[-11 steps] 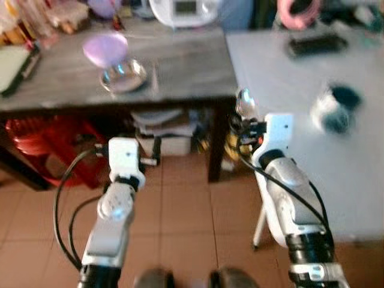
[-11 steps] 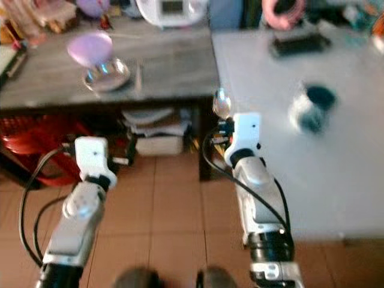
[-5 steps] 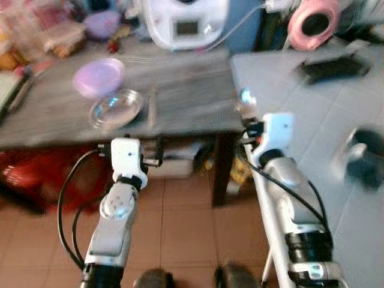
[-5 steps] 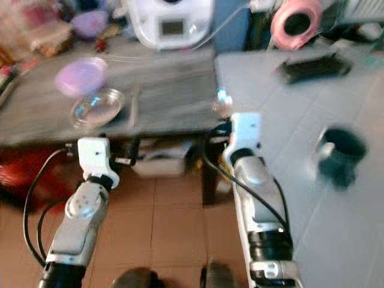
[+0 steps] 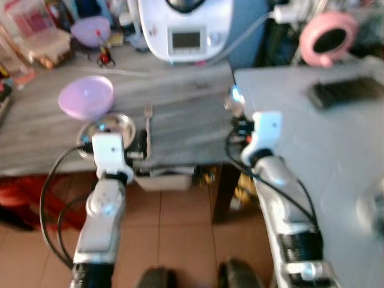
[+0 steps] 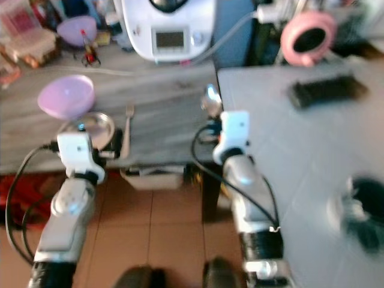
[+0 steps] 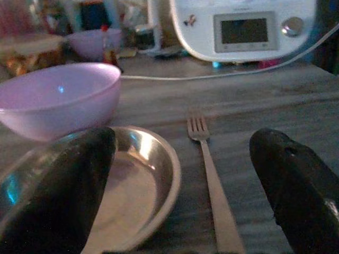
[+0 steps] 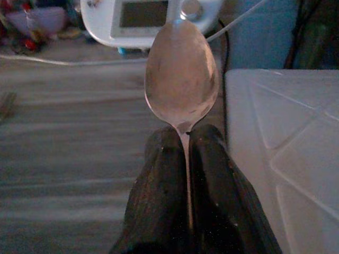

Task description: Setting the table

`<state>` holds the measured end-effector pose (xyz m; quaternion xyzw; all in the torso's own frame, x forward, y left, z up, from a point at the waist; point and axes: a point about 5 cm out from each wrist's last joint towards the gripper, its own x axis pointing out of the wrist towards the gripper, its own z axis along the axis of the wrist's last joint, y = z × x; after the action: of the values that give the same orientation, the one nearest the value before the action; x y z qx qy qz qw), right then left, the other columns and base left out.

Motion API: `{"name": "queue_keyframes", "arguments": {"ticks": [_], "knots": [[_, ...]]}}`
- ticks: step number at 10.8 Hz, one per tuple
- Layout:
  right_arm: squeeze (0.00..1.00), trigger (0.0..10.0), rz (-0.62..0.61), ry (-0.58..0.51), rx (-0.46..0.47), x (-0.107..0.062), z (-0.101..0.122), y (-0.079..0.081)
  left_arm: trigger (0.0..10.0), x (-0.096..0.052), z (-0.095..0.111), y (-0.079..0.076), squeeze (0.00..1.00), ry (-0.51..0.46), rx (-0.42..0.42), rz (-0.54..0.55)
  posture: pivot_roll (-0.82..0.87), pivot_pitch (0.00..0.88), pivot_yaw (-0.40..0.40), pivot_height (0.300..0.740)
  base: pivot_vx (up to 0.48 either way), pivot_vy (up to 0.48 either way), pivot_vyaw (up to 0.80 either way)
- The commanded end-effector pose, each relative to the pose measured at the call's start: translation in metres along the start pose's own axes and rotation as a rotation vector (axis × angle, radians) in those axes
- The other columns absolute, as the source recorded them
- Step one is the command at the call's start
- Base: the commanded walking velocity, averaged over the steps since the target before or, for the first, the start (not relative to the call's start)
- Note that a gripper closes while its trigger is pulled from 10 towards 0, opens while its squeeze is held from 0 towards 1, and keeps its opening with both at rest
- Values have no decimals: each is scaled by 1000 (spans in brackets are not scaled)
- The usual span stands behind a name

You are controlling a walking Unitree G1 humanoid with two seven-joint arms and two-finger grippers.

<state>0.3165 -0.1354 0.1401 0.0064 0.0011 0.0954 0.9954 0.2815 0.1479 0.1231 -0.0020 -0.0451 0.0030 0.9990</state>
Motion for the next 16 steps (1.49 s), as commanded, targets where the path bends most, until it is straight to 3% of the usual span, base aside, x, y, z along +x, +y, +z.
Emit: {"name": "queue_keyframes", "arguments": {"ticks": [1,4,6,8,13,16], "knots": [[0,10000,27,-30,14,2,5,11,10000,-2,2,19,0,-11,29,69,-21,94,61,740,0,0,800],[0,10000,-43,-37,21,3,7,2,10000,-1,9,21,0,-35,26,86,-18,101,58,740,0,0,717],[0,10000,-143,12,94,6,0,-9,10000,-4,8,22,0,-29,26,87,-10,111,57,740,0,0,0],[0,10000,-196,52,178,13,-3,-10,10000,-8,4,24,0,-6,34,85,-2,130,65,740,0,0,0],[0,10000,-190,130,321,46,5,29,10000,-26,1,30,0,55,59,58,39,219,85,740,0,0,0],[0,10000,-163,141,327,63,19,44,10000,-27,1,25,0,69,52,46,29,231,70,740,0,0,0]]}}
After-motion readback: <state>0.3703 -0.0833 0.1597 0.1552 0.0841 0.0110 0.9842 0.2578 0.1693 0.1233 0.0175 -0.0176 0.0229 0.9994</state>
